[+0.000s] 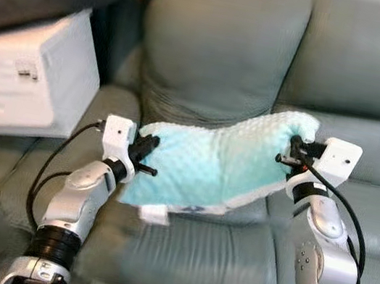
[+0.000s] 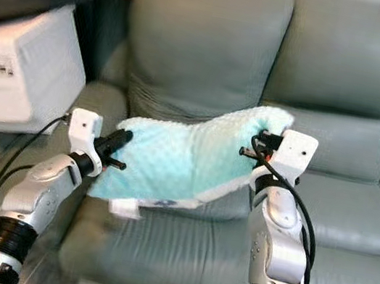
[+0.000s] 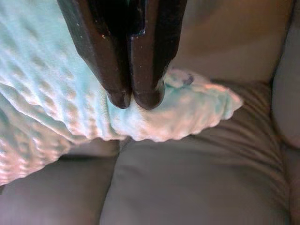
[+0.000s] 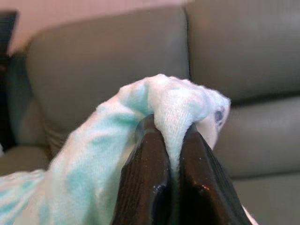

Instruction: Move the pillow to the sofa

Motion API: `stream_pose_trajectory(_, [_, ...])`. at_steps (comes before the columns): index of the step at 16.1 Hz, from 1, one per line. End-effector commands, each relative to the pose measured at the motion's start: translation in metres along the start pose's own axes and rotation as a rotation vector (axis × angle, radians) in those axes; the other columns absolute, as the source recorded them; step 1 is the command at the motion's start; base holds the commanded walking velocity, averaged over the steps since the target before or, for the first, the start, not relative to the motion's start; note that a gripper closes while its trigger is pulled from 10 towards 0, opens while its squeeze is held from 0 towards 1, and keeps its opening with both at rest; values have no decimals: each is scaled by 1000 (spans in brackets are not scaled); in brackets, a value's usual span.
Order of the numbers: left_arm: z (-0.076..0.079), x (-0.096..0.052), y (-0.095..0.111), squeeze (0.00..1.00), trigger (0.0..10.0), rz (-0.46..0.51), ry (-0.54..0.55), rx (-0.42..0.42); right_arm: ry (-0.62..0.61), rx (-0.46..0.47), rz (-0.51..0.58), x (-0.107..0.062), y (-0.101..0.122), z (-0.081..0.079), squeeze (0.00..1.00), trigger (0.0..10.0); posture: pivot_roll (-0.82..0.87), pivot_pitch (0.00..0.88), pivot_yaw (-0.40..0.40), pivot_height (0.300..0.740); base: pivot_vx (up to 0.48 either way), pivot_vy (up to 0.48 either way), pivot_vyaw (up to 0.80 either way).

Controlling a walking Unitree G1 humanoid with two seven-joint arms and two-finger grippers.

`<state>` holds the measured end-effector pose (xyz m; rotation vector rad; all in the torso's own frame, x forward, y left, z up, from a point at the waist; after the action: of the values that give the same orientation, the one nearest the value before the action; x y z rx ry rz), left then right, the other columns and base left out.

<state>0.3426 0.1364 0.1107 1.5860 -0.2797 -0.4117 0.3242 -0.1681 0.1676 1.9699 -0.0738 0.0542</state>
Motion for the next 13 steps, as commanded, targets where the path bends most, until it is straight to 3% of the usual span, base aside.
stream_pose_trajectory(1, [-12, -6, 1, 0, 10000, -4, 43, 17, 50, 12, 3, 1, 0, -14, 0, 10000, -158, 45, 77, 740, 0, 0, 0])
stream_pose_trajectory(5, [-18, -9, -4, 0, 10000, -23, 86, 84, 62, 16, -15, -2, -5, -14, 0, 10000, -154, 46, 73, 740, 0, 0, 0])
stream_pose_trajectory(7, [-29, -15, -15, 0, 10000, -41, 164, 78, 69, 33, -32, -6, -12, -11, 0, 10000, -152, 58, 68, 740, 0, 0, 0])
stream_pose_trajectory(9, [-30, -18, -23, 0, 10000, -49, 167, 75, 50, 51, -56, -10, -19, -4, 0, 10000, -147, 84, 63, 740, 0, 0, 0])
stream_pose_trajectory(10, [-29, -20, -37, 0, 10000, -76, 175, 61, 18, 61, -113, -17, -32, 6, 0, 10000, -153, 121, 60, 740, 0, 0, 0])
stream_pose_trajectory(13, [-27, -17, -49, 0, 10000, -113, 177, 99, -23, 54, -165, -32, -44, 20, 0, 10000, -203, 233, 53, 740, 0, 0, 0])
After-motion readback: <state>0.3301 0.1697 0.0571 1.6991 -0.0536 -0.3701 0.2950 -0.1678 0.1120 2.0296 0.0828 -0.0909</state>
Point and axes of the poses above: a point about 5 cm out from each wrist's last joint towards the gripper, its own x axis pointing out of the wrist towards the gripper, its own y axis along the axis of the wrist's last joint, z = x × y, the point moved 1 cm from there along x, pointing out of the wrist towards the gripper, and after that the axes turned 14 degrees about x, right-handed, at the moved point
